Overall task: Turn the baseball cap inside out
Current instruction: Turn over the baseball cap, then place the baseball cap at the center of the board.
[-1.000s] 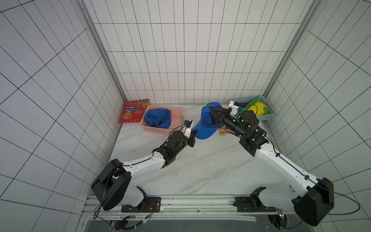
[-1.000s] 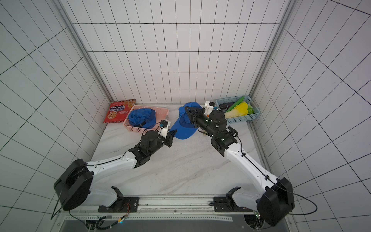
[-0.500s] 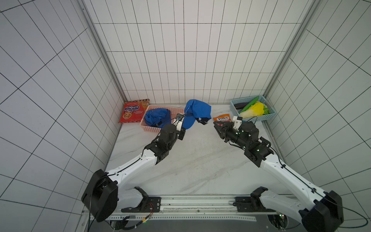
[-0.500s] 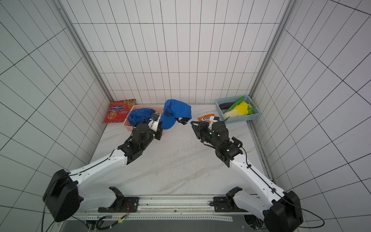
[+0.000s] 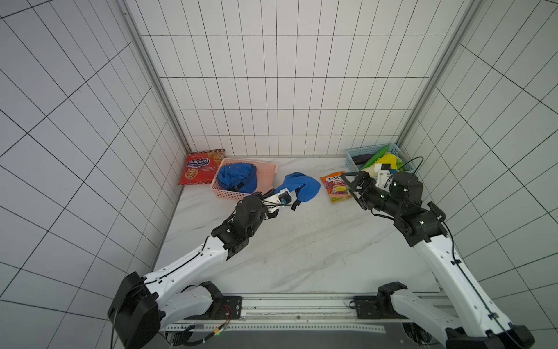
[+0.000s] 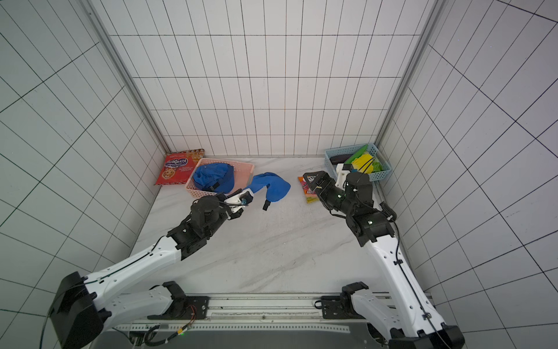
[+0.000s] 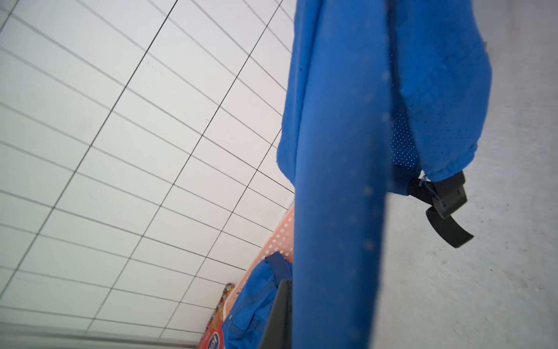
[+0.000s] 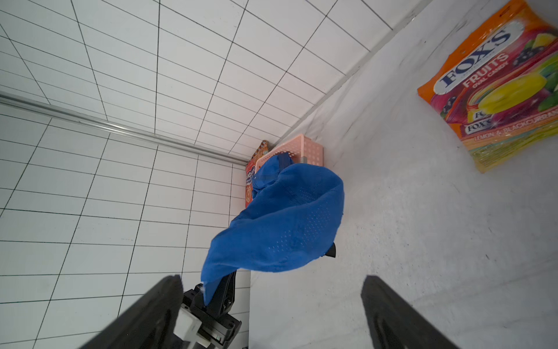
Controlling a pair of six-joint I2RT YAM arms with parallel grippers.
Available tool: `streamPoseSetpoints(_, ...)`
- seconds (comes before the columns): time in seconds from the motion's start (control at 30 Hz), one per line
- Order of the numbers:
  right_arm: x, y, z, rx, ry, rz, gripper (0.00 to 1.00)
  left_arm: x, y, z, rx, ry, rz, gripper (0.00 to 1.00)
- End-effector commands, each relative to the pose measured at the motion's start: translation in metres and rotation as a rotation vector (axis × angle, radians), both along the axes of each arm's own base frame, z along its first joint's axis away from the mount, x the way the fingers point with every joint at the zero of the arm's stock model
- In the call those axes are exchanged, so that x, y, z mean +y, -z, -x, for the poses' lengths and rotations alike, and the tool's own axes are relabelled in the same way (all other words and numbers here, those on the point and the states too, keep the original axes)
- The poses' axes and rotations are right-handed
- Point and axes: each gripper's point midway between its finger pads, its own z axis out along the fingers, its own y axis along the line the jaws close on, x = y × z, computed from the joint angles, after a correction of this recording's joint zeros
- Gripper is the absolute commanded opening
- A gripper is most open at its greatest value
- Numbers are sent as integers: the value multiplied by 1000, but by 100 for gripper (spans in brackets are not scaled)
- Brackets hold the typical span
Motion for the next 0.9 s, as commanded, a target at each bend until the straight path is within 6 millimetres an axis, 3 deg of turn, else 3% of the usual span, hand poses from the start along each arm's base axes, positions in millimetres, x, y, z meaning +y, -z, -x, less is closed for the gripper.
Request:
streamPoseSetpoints(0.0, 26, 18, 21, 120, -224, -32, 99, -5, -3, 9, -117, 48, -177, 0)
streamPoseSetpoints(0.53, 59, 83, 20, 298, -308, -40, 99, -47, -14, 39, -185, 169, -192, 0)
streamPoseSetpoints(0.67, 80, 82, 24, 298, -380, -87, 97, -50, -13, 41, -178, 176, -178, 0)
streamPoseSetpoints(0.73, 89, 72, 23, 277, -409, -130, 85, -50, -11, 42, -168, 171, -170, 0)
streamPoseSetpoints(0.87, 98, 45, 19, 215, -440, -236, 42, -48, -1, 45, -124, 159, -154, 0)
